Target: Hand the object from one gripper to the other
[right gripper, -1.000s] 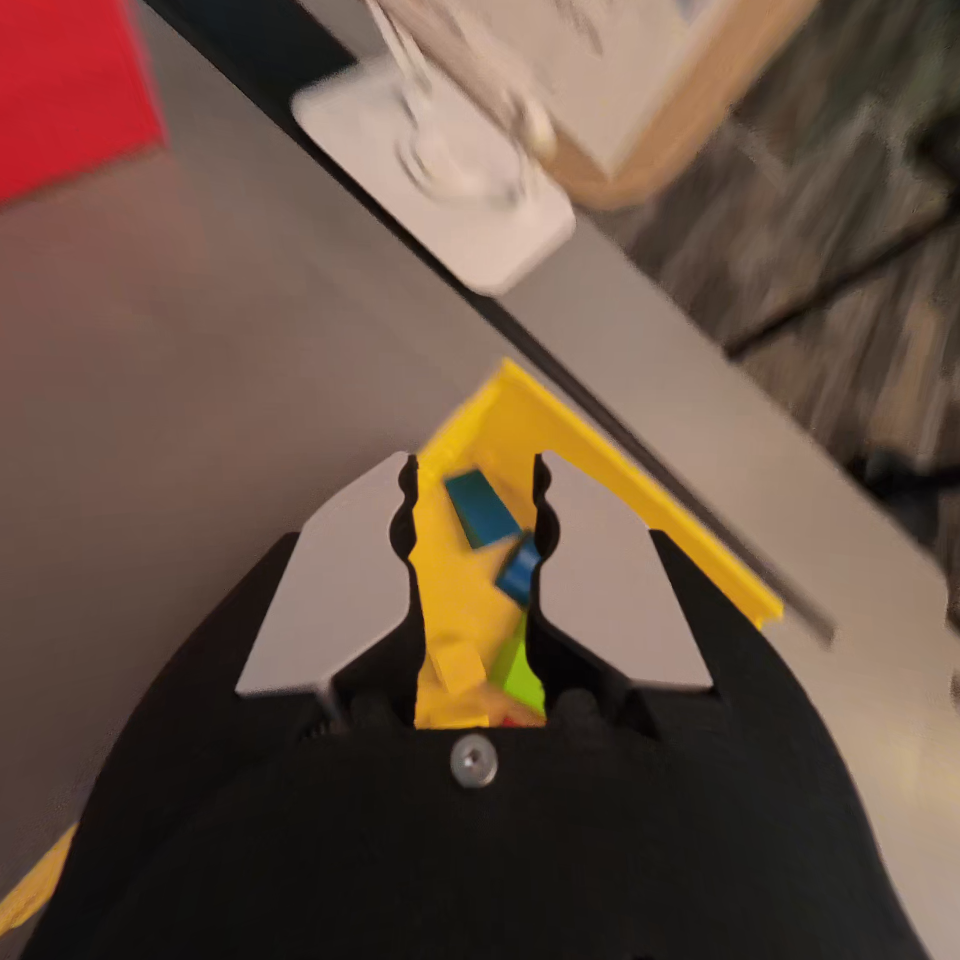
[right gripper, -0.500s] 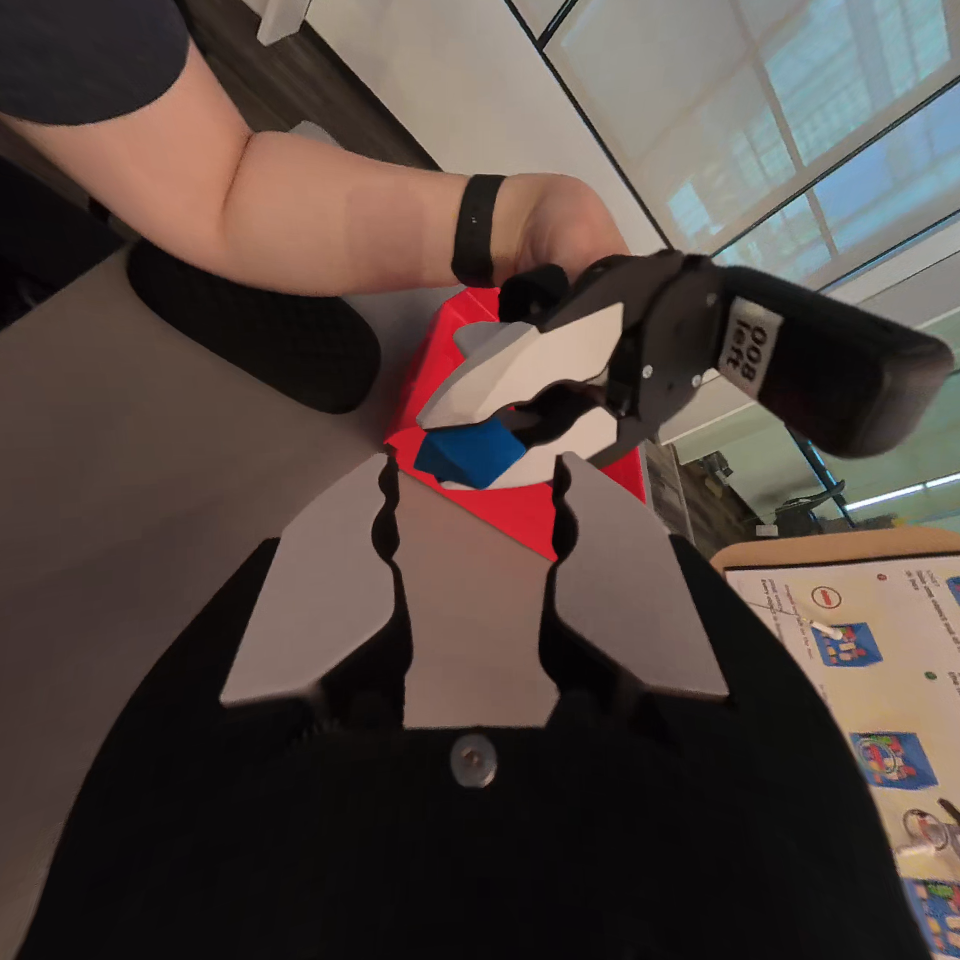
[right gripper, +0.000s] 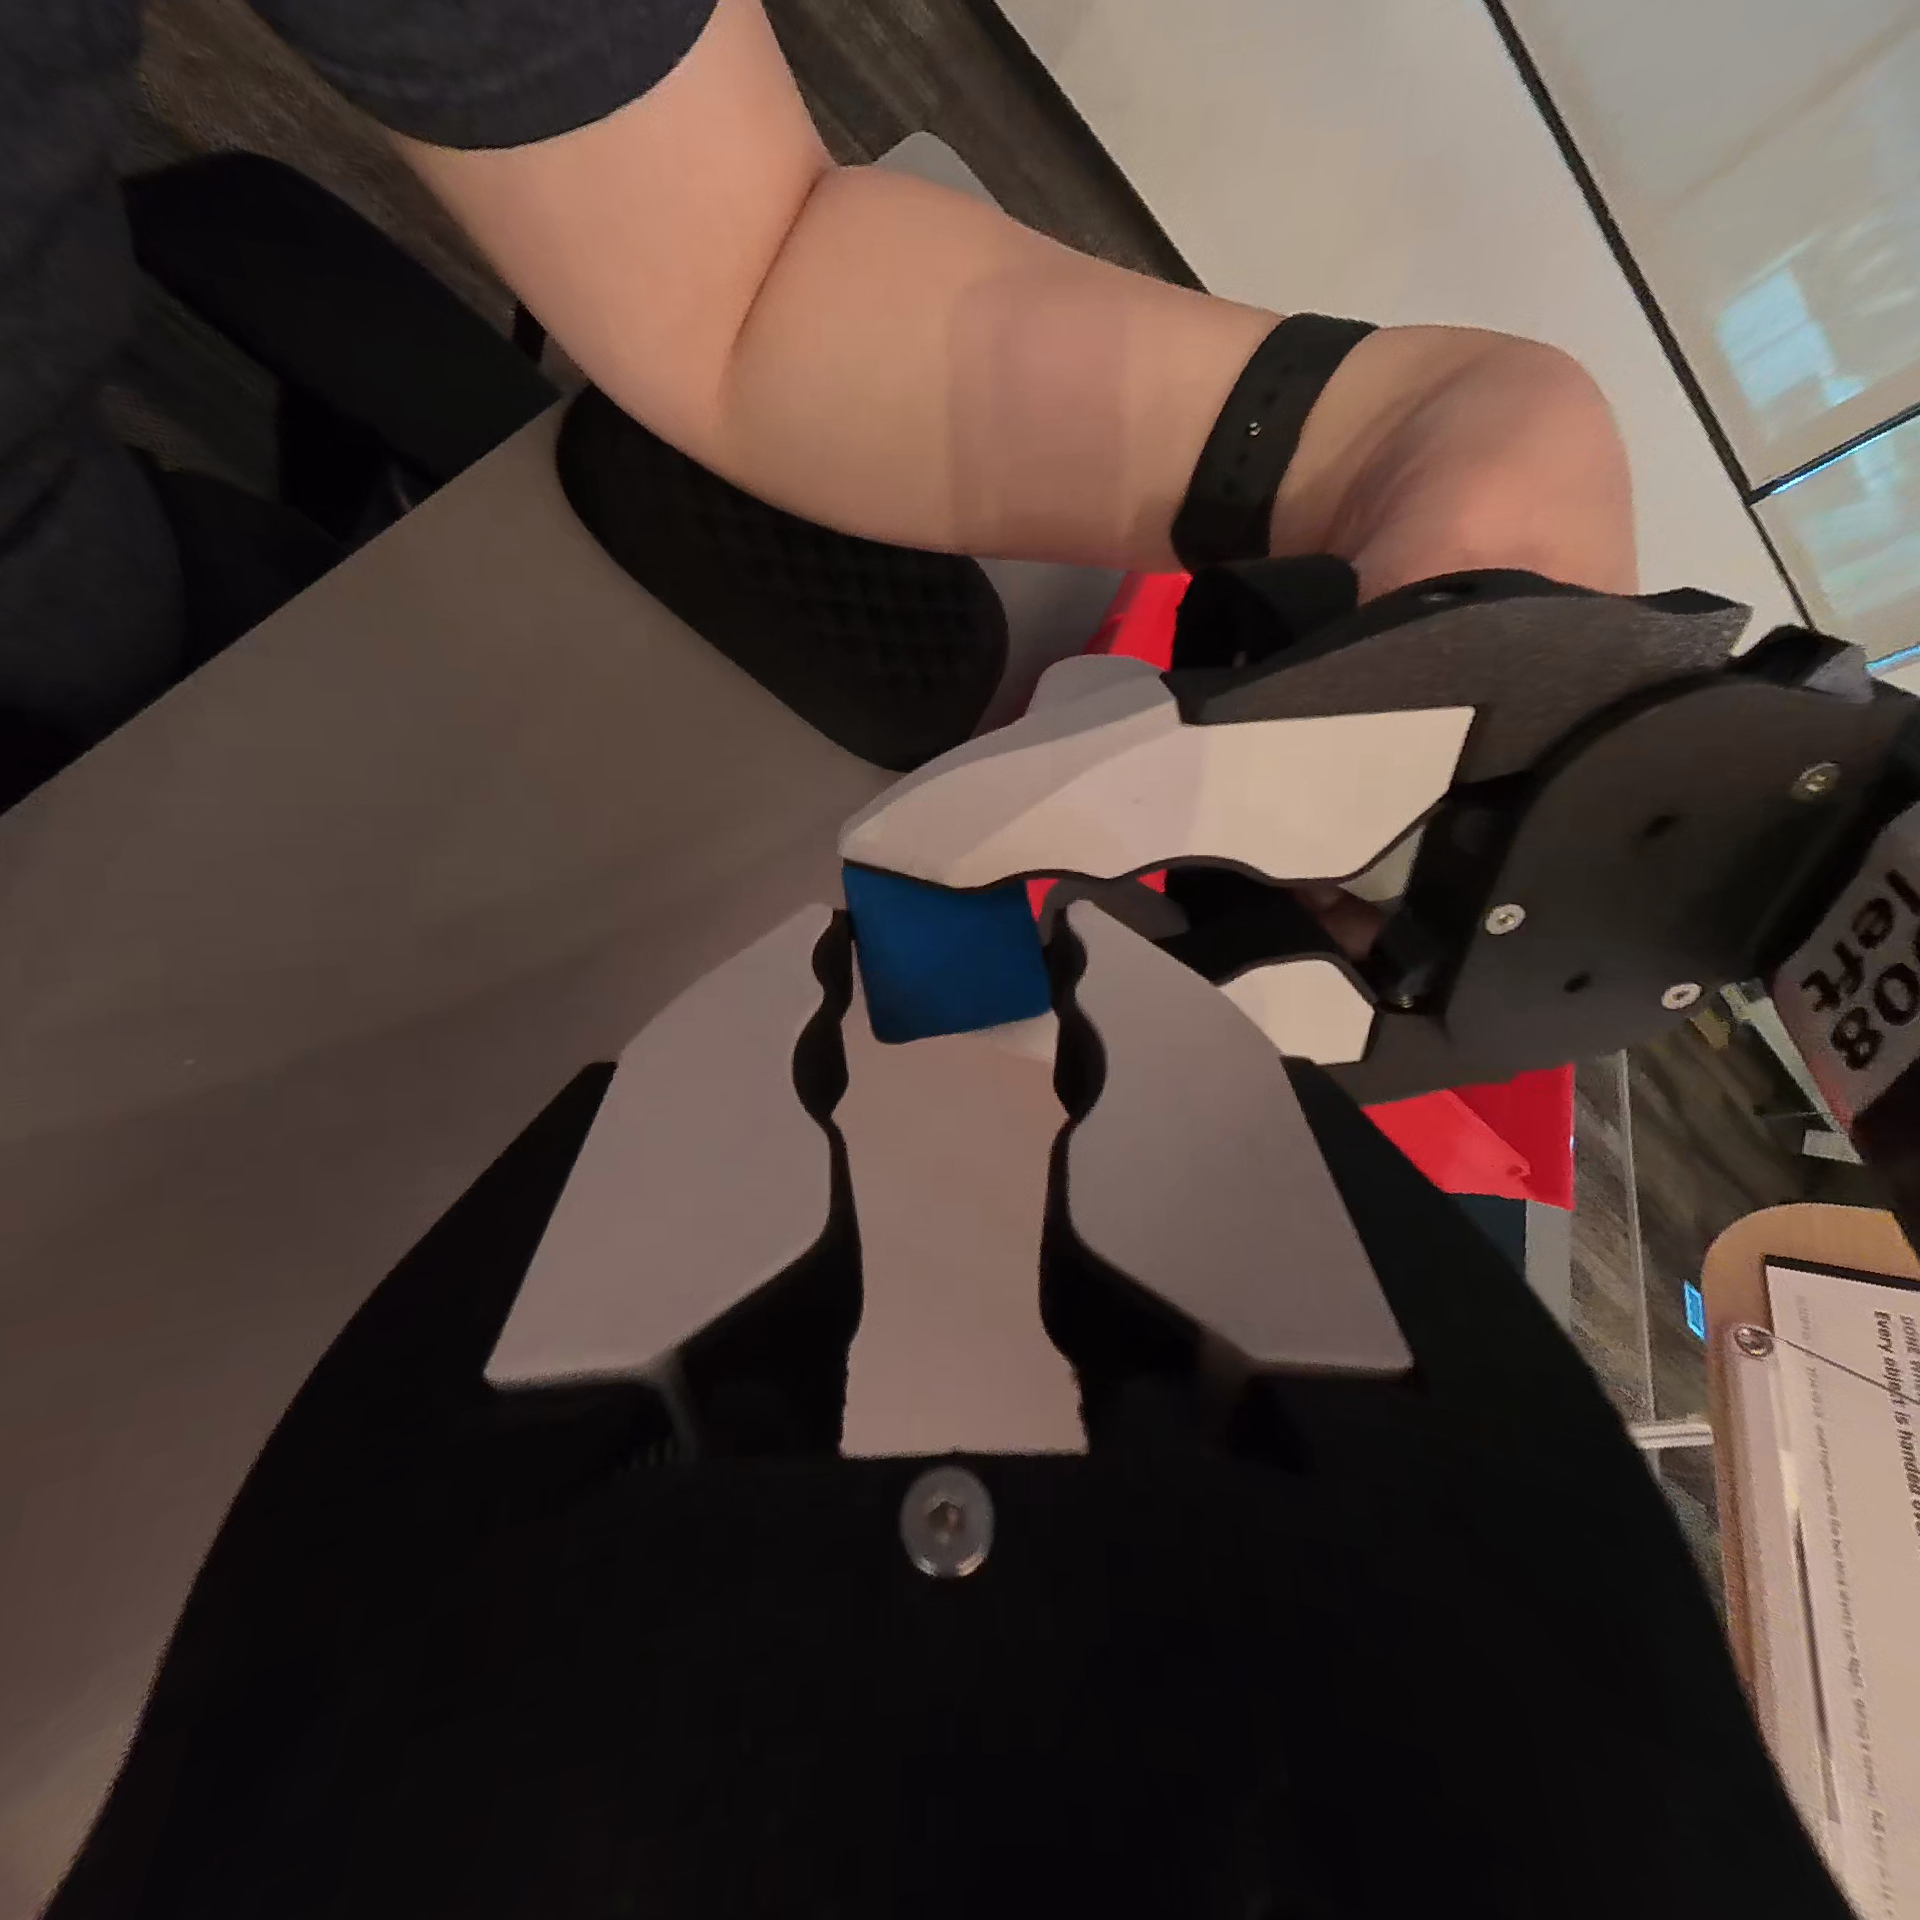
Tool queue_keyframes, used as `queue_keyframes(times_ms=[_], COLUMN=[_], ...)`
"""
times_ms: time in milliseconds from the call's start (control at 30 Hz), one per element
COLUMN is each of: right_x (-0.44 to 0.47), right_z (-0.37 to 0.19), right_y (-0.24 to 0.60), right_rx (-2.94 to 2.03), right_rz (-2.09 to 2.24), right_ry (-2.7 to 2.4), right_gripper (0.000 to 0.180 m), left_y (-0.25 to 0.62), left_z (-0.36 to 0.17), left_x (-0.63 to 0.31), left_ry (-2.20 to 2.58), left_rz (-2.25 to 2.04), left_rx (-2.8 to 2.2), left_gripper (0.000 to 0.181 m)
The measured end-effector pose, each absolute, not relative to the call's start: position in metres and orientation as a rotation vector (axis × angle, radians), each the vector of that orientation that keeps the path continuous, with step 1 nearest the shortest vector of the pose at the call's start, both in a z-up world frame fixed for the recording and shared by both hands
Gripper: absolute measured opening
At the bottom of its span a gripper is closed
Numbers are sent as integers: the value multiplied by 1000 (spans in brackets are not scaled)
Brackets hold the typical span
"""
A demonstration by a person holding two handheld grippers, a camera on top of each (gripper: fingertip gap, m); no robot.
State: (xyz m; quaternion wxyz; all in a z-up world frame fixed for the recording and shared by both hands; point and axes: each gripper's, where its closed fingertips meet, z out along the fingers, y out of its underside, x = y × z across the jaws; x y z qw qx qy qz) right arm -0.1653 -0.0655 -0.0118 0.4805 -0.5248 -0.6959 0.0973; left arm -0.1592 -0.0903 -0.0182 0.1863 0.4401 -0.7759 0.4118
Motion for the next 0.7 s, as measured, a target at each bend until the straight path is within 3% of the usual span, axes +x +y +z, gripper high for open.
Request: queue_keyframes(times_ms=[333,500,700], right_x=[-131,7,137], right_z=[6,24,-49], right_y=[-65,-28,-8], right_rx=[-1362,-1749,-2179], right_rz=[190,10,81], right_ry=[-1679,-1329,-933], right_gripper=[35,35,35], left_y=[-64,-24,-1], left_z=[7,45,97], left_x=[-158,-161,-161], left_ry=[-2148,-2234,-2415], left_rz=[1332,1584,1966], left_rx=[1363,1543,1567], left_gripper=[23,17,28])
